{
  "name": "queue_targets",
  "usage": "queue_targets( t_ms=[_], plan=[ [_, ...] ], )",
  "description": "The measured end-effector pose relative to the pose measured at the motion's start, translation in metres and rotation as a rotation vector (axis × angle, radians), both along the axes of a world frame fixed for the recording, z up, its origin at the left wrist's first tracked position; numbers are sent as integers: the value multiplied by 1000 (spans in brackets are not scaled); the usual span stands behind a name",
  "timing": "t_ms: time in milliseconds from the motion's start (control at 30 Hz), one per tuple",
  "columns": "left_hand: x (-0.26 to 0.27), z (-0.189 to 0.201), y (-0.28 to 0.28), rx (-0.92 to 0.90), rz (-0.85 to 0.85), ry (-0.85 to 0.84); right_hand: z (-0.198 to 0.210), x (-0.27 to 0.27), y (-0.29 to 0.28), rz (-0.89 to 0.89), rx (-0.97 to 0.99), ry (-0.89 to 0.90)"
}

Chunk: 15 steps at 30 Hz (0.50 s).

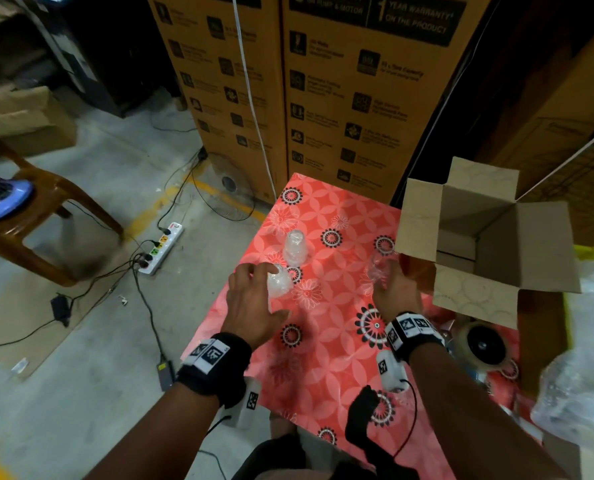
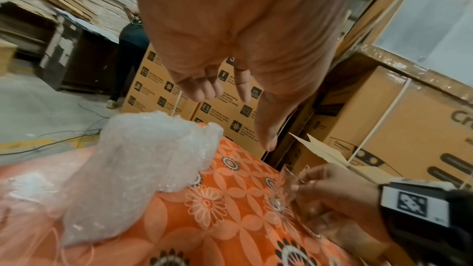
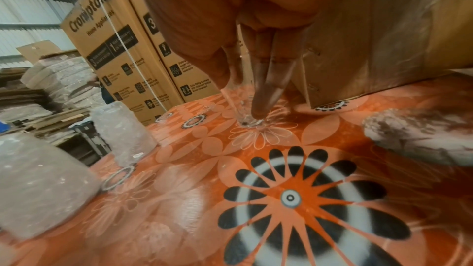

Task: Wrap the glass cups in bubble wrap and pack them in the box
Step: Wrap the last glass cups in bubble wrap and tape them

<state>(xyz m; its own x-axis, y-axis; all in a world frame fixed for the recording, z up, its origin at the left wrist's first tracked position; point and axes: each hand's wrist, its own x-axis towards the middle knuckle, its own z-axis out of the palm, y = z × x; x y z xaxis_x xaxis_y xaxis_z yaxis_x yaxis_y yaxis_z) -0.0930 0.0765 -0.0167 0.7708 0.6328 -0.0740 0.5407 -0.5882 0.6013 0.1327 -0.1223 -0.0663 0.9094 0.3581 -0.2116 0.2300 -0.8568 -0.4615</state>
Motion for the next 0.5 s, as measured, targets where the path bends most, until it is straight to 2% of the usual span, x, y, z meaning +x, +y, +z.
queue_targets(
  t_ms=[167,267,500],
  plan=[
    [9,-6,-16,-102,-157,-51,-7,20,6,54,-81,-21],
    [16,-6,-24,-177,-222,14,-4,17,-3,102,-121,-36],
    [45,-27,-64,-287,-386,90,-11,-49,-65,266,-84,2]
  ],
)
